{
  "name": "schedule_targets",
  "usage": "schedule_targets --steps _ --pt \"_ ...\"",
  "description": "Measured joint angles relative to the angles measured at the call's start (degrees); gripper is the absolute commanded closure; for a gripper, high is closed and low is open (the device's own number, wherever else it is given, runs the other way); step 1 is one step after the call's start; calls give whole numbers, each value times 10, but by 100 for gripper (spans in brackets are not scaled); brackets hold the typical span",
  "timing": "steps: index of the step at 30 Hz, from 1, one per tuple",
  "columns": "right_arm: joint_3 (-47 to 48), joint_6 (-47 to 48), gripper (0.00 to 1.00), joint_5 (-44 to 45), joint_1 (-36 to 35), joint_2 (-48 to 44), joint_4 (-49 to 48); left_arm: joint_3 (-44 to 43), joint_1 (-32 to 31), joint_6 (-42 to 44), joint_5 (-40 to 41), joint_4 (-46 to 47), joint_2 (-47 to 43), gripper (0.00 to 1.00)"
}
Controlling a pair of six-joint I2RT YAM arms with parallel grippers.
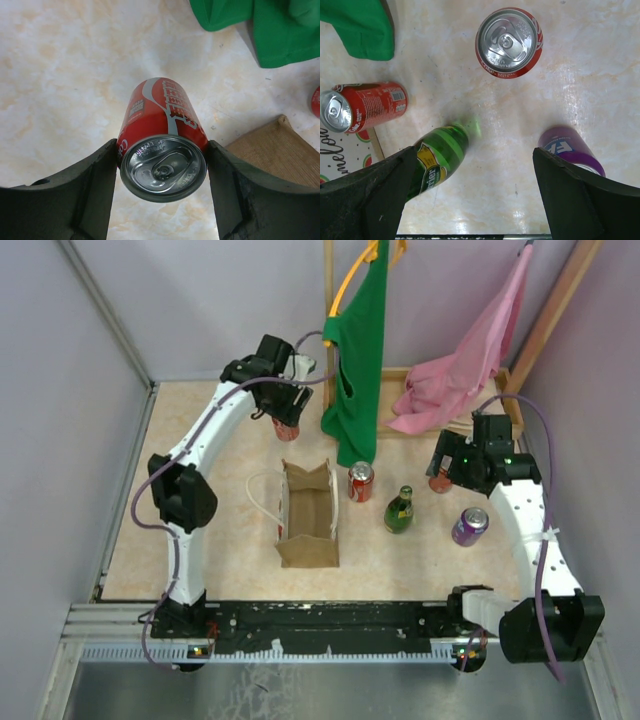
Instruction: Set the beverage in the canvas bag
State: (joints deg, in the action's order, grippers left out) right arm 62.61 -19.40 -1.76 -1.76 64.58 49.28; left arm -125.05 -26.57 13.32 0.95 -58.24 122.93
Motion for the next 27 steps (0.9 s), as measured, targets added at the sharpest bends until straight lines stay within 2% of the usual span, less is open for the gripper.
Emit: schedule_targets --steps 7,15,24,27 --pt "-3 -3 1 -5 0 0 -4 0 4 6 -24 -8 -96 100" --pt "-10 -3 1 -11 0 -4 -4 13 4 7 -122 -73 -181 100" --pt "-12 -3 1 -14 0 -8 -3 118 -1 12 -164 -107 -295 100" --pt "-12 -3 1 -14 0 -10 -2 150 -1 3 -166 -103 -305 100"
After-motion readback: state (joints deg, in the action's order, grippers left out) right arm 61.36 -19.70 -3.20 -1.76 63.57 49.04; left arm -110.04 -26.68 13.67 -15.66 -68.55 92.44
